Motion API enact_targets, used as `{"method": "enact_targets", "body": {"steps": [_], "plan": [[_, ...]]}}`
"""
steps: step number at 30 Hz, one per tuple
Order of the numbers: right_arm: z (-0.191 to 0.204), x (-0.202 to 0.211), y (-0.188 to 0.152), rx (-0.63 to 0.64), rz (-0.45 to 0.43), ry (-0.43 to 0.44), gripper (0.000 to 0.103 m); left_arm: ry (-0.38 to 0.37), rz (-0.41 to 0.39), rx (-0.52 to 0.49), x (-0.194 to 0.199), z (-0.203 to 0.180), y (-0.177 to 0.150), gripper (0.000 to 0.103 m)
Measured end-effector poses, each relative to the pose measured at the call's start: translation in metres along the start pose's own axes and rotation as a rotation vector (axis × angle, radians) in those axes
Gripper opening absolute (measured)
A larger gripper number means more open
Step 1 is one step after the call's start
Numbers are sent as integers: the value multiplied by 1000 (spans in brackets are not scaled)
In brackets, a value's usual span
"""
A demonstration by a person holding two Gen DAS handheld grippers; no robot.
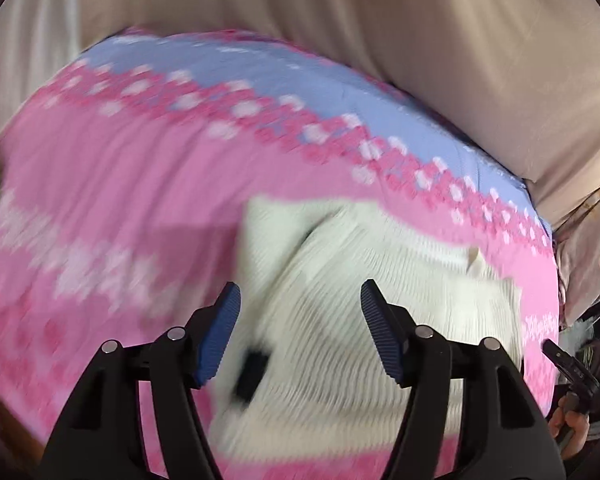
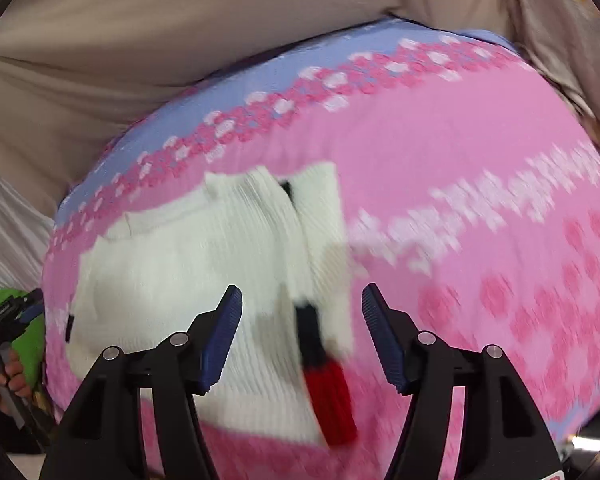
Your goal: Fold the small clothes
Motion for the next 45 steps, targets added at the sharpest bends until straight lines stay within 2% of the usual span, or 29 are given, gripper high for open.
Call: {"method": "enact_targets", "body": {"steps": [2, 4, 5, 6, 7, 9, 12, 14, 16, 17, 19, 20, 23, 25, 27, 29, 30, 31, 35, 37, 38, 40, 41, 42, 45], "plan": [[11, -37, 0, 26, 42, 7, 62, -8, 72, -7, -37, -4, -10, 62], [16, -70, -9, 21, 101, 0, 62, -13, 147, 1, -63, -7, -26, 45], [20, -81, -15, 9, 127, 7, 52, -16, 182, 0, -74, -7, -33, 22], [25, -87, -17, -3, 142, 25, 24, -8, 191, -6, -78, -5, -36, 7], [30, -86, -15, -15, 137, 49, 15, 2, 181, -10, -77, -3, -34, 6], [45, -68, 12, -12, 54, 100, 14, -19, 121, 15, -66, -3, -12, 5], [58, -50, 51, 22, -40, 123, 14, 1, 66, 37, -65, 1, 19, 4], [50, -69, 54, 38, -11, 77, 15, 50, 74, 15, -80, 6, 25, 4], [28, -109, 29, 48, 116, -17, 17, 120, 128, -39, -103, 13, 10, 4], [20, -117, 20, 39, 148, -39, 19, 142, 143, -51, -110, 13, 5, 4], [19, -105, 26, -35, 93, -19, 23, 129, 109, -30, -102, 12, 6, 5], [22, -89, 35, -50, 38, -17, 26, 116, 99, -24, -93, 11, 7, 6], [45, -39, 45, 6, -69, 27, 26, 108, 28, -68, -45, 2, 7, 7], [72, -16, 29, 38, -57, 102, 25, 100, 4, -99, -26, -6, -1, 7], [98, -19, -8, 99, 20, 142, 25, 88, 38, -104, -24, -19, -25, 7], [109, -41, -51, 196, 111, 115, 24, 78, 116, -105, -41, -27, -59, 8], [105, -60, -78, 241, 185, 66, 21, 88, 163, -109, -49, -27, -75, 8], [102, -66, -88, 248, 211, 45, 19, 97, 194, -110, -55, -26, -86, 8], [129, -42, -70, 205, 144, 122, 20, 101, 177, -140, -51, -24, -89, 8], [145, -41, -64, 250, 118, 135, 20, 105, 177, -124, -54, -21, -90, 8], [148, -48, -67, 264, 126, 132, 20, 106, 177, -122, -54, -20, -90, 8], [141, -79, -97, 304, 238, 90, 20, 111, 175, -130, -55, -20, -89, 8], [144, -79, -96, 311, 201, 91, 20, 108, 178, -137, -54, -20, -89, 8], [150, -76, -92, 312, 207, 85, 21, 109, 178, -139, -52, -21, -89, 8], [182, -53, -67, 268, 138, 173, 20, 108, 177, -143, -49, -21, -91, 8]]}}
Point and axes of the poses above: each gripper's, at about its wrist camera, not at the fingertips, and x roughly against the way its jaws point, z to its left, y to its top, the point moved 10 cm from there along -x, roughly the way its jaws point, and after that the axes turned 15 degrees about -z, right-handed, at the moved point
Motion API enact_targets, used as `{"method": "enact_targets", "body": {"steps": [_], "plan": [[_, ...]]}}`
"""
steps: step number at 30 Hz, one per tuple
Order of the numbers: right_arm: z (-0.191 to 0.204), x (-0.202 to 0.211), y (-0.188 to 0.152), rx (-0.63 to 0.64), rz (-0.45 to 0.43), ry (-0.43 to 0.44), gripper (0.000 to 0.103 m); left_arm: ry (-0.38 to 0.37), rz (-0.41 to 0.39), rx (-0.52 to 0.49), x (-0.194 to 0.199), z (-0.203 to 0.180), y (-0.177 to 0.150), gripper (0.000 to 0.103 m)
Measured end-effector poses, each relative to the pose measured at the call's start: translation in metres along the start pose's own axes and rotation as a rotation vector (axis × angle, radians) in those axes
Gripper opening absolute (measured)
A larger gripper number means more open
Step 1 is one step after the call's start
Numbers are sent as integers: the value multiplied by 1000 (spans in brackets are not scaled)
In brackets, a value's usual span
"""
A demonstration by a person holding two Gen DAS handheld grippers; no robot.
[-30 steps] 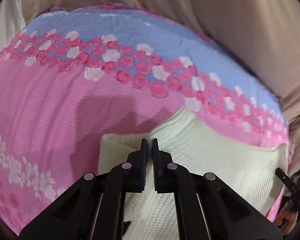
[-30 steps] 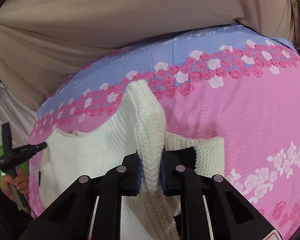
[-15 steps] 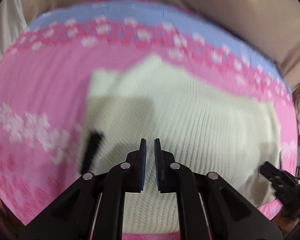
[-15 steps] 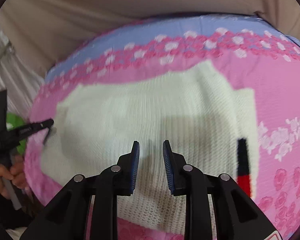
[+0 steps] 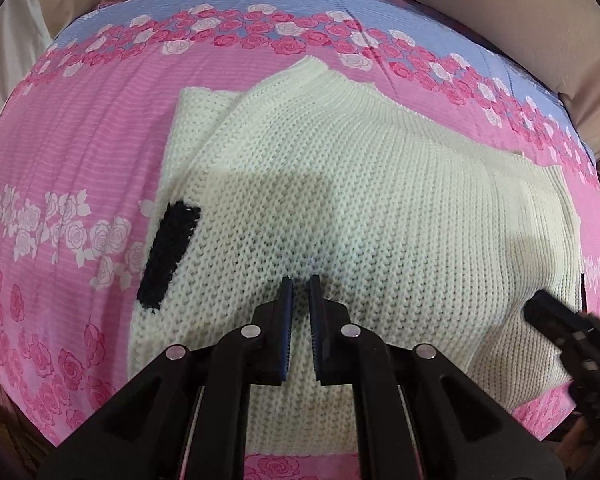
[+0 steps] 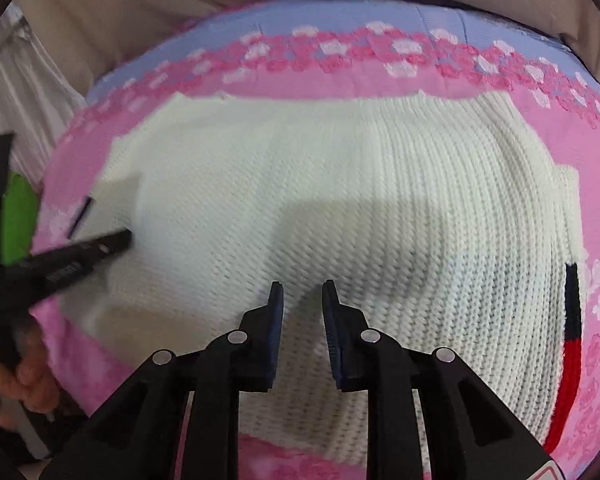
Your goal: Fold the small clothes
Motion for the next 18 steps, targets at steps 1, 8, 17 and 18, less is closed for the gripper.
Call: {"method": "enact_targets", "body": {"steps": [1, 8, 17, 18], "plan": [[9, 0, 8, 29, -11, 3, 20, 0, -1, 3, 0, 1, -1, 8], [30, -40, -12, 114, 76, -28, 23, 6, -4, 0, 4, 1, -4, 8], [-47, 33, 24, -35, -103, -143, 24, -11, -113, 240, 44, 66, 22, 32], [-76, 43, 18, -82, -113, -193, 29, -5, -114, 260, 44, 75, 23, 33]]}}
Point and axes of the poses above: each gripper's, at about its wrist camera, not at the fingertips, and x roughly against the way its jaws point, z to its left, y to its top, the point moved 10 cm from there along -x, roughly the way its jaws point, and after that the axes turned 15 degrees about -z, right-handed, at the moved point
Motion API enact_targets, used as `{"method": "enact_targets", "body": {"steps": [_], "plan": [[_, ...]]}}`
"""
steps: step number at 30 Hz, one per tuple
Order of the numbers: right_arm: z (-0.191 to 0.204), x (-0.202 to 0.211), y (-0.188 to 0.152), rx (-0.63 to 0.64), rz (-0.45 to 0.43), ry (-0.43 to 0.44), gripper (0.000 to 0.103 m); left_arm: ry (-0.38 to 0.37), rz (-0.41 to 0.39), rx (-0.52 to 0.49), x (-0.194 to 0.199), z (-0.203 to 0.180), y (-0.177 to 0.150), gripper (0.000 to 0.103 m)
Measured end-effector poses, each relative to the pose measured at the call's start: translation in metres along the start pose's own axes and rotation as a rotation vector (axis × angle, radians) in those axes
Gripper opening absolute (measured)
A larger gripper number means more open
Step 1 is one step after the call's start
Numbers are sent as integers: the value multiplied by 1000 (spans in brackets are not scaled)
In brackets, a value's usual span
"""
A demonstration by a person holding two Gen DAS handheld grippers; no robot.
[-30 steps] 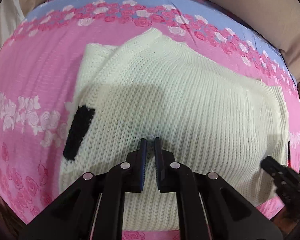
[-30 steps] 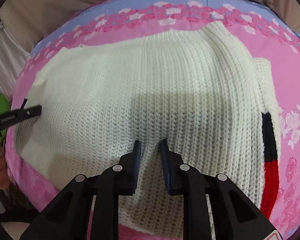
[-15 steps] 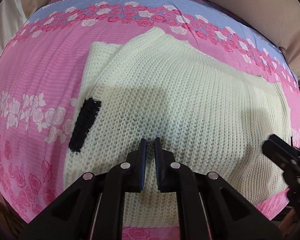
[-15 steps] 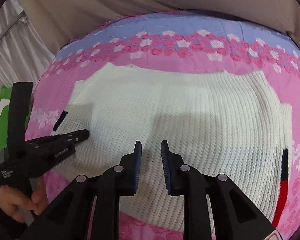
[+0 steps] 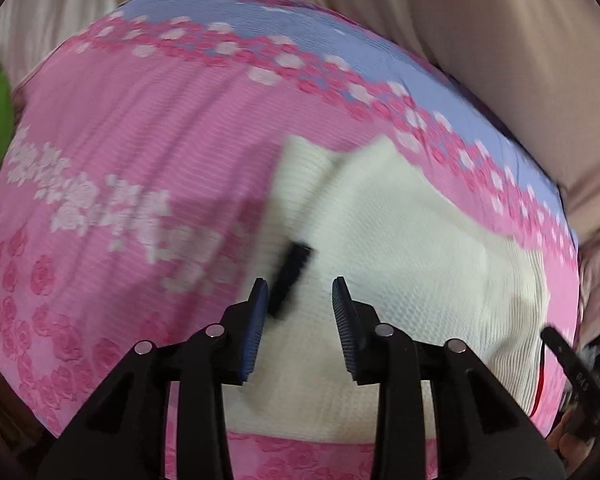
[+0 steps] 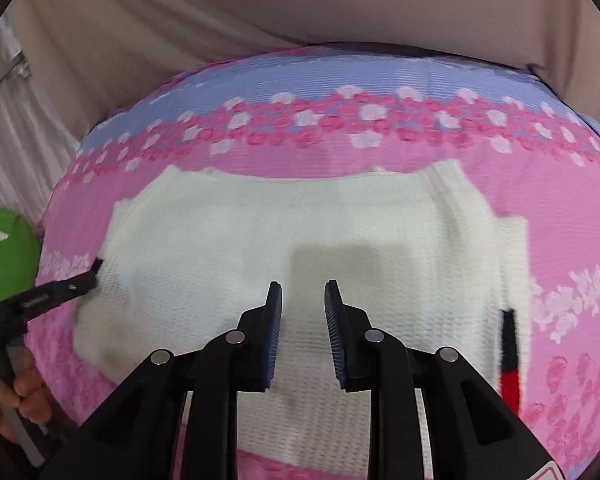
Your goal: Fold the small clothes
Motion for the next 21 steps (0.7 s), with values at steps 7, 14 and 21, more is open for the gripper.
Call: {"method": "enact_targets", "body": {"steps": [7, 14, 21], "plan": [[-104, -2, -37, -218, 63, -105, 48, -55, 47, 113, -20, 10, -7, 49], [-108, -4, -37, -248, 44, -81, 7, 4, 65, -11, -35, -2, -17, 49], [-87, 13, -13, -167, -6, -139, 17, 37, 78, 14, -44, 13, -16, 54]]}}
Point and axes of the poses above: each gripper's, at about its wrist camera, not at the fingertips, and x roughly against the way its jaws point, z to its left, y to its top, the point moved 10 cm from there along -x, roughly the way its jaws point, and after that the axes turned 15 degrees about -z, right-handed, at the moved point
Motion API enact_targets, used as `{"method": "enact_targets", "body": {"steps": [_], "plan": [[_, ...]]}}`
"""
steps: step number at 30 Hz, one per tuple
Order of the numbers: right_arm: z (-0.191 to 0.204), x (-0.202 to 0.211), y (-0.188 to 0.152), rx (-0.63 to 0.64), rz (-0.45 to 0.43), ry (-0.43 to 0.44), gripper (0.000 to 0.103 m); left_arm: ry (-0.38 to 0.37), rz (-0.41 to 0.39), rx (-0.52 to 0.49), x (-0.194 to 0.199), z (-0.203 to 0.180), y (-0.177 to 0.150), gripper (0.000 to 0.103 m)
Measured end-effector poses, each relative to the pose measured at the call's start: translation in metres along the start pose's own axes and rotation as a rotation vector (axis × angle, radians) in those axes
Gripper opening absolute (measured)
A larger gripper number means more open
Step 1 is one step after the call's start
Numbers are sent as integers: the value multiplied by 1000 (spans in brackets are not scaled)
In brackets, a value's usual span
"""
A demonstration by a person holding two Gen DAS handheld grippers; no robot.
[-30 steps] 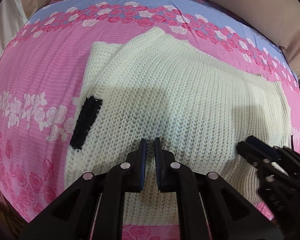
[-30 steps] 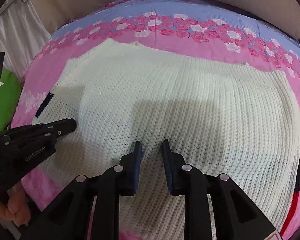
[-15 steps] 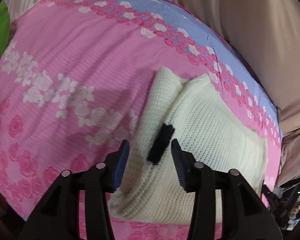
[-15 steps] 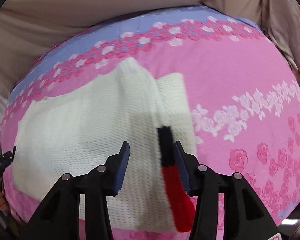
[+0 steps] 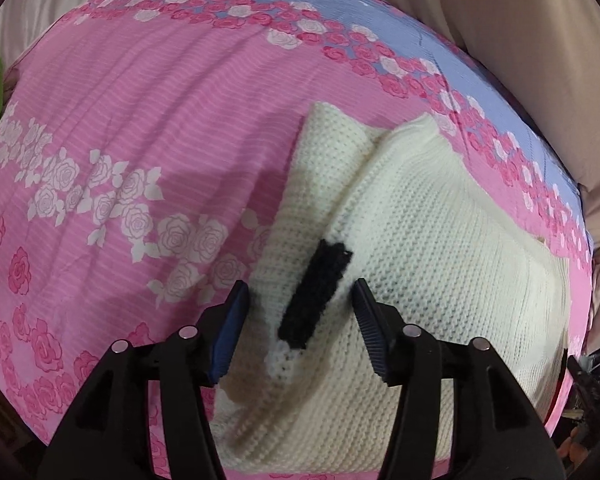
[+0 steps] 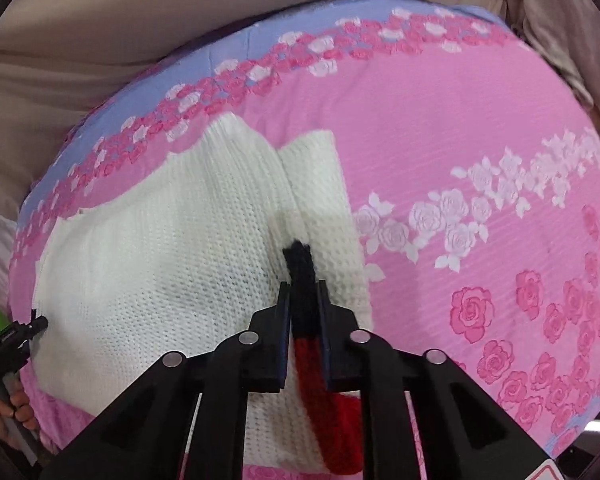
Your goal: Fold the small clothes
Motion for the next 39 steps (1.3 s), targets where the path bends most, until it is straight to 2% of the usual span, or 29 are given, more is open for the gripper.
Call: {"method": "enact_targets", "body": {"steps": [3, 5, 8, 10, 11, 12, 14, 17, 19, 22, 25, 28, 32, 34, 36, 38, 39], "plan": [[65, 8, 15, 94, -25, 101, 17, -22, 39, 72, -8, 7, -4, 58], [120, -2, 6, 147, 35, 234, 17, -29, 24, 83, -8, 7, -1, 60], [169, -31, -25, 206, 150, 304, 16, -11, 16, 46, -10, 3, 1, 61], [177, -52, -51, 241, 232, 281, 16, -30, 20, 50, -11, 0, 3, 51], [177, -60, -62, 243, 256, 276, 16, -75, 38, 68, -11, -5, 3, 32], [178, -59, -60, 246, 214, 286, 15, -96, 47, 85, -8, -9, 4, 26], [179, -57, -61, 274, 212, 283, 15, -140, 27, 110, 7, -19, 13, 22], [180, -58, -62, 251, 222, 301, 15, -226, -27, 50, 42, -61, 26, 20], [173, -56, -59, 186, 228, 339, 15, -284, -64, -39, 66, -103, 30, 20], [148, -39, -46, 51, 215, 388, 15, -398, -112, -200, 100, -186, 25, 19], [98, -12, -29, -22, 148, 370, 20, -485, -82, -300, 110, -246, 1, 19], [38, 6, -22, -72, 103, 300, 25, -510, 2, -443, 93, -304, -57, 20], [-33, 24, -22, -134, 71, 193, 34, -431, 74, -606, 53, -323, -123, 27], [-45, 34, -21, -150, 48, 173, 40, -450, 87, -574, 60, -316, -131, 30], [-43, 47, -15, -161, 17, 201, 54, -500, 56, -524, 81, -310, -124, 57], [-30, 51, -10, -160, 4, 241, 65, -494, -6, -491, 100, -289, -109, 69], [-20, 51, -8, -160, 9, 265, 72, -479, -32, -491, 105, -276, -103, 71]]}}
Point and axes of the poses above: each gripper's, at about its wrist camera, not at the fingertips, and x roughly against the way its jaws point, z to its left, y to its top, the point moved 10 cm from there along -x, roughly the way its jaws point, and after that the axes turned 15 degrees about -z, right-handed, at the moved point
